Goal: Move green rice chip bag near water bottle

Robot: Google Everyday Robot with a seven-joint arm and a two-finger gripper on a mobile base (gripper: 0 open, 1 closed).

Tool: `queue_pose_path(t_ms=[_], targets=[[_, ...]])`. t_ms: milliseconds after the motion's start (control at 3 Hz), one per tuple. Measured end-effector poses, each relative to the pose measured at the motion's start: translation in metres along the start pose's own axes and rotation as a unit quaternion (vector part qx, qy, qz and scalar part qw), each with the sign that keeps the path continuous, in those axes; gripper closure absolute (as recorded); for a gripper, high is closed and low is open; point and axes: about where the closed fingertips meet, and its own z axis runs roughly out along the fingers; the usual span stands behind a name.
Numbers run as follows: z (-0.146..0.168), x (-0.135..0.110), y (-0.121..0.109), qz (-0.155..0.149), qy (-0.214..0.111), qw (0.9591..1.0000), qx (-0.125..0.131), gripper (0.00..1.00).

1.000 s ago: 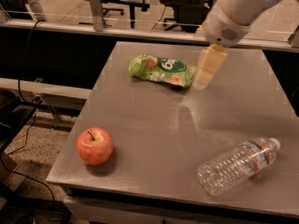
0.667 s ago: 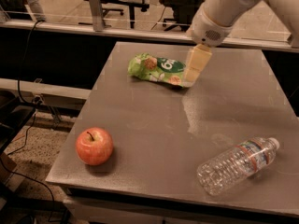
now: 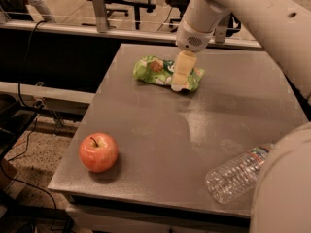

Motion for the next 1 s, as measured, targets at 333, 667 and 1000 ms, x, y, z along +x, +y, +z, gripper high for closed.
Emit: queue_pose_path(t_ms=[333, 667, 1000], targets=[[0.018, -0.006, -0.007, 0.003, 0.02, 0.9998, -0.008, 0.0], [0.031, -0.008, -0.012, 0.003, 0.042, 0.9991, -0.008, 0.0], [0.04, -0.004, -0.016, 0.011, 0.058, 0.9981, -0.015, 0.25]])
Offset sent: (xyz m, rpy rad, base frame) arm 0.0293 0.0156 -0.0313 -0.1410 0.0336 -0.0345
